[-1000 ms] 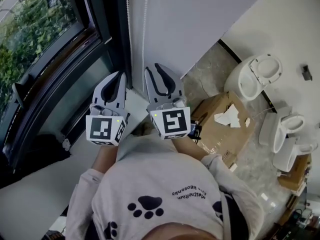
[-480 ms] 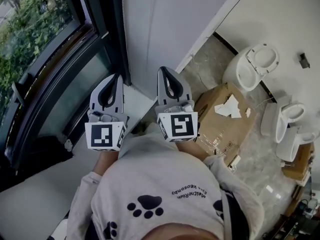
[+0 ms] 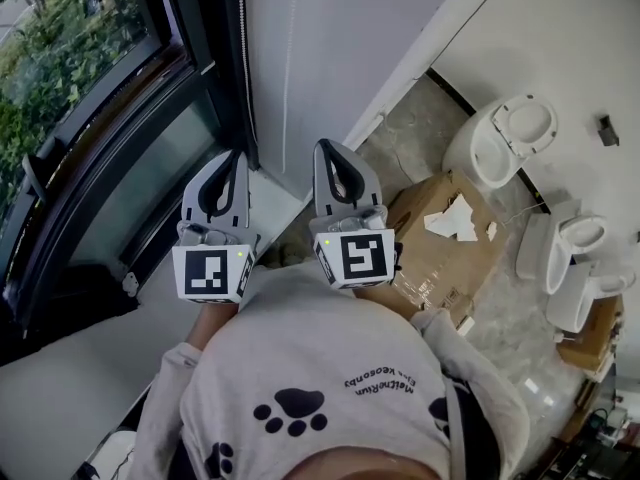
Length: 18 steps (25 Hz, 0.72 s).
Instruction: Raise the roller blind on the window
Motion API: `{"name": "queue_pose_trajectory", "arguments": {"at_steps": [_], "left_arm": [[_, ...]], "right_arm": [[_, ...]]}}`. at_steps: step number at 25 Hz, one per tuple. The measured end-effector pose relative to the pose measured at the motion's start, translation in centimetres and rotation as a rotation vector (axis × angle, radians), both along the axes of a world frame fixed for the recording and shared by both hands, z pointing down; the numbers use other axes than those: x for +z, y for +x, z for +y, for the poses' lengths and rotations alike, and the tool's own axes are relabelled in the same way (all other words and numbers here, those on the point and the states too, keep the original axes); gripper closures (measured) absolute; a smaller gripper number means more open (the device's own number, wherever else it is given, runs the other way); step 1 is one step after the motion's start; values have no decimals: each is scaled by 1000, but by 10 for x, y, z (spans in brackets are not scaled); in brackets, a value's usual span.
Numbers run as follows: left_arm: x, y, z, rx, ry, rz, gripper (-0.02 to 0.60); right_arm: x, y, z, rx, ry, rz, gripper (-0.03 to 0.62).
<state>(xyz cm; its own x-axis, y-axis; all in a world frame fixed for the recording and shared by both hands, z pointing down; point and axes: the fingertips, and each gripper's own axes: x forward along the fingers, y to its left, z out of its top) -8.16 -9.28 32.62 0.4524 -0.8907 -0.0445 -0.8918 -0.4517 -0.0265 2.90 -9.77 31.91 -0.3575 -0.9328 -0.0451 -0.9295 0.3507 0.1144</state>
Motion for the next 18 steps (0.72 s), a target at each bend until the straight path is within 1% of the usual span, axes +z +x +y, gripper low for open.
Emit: {"name": "queue_pose_trajectory", "arguments": {"at_steps": [8,18], "left_arm": [[6,13,7,-18,-8,-6,572],[10,26,17,-51,8,-8,572]], "right_arm": [[4,5,4,-59,4,-2,585],[12,6,5,-132,-7,-4,585]]}}
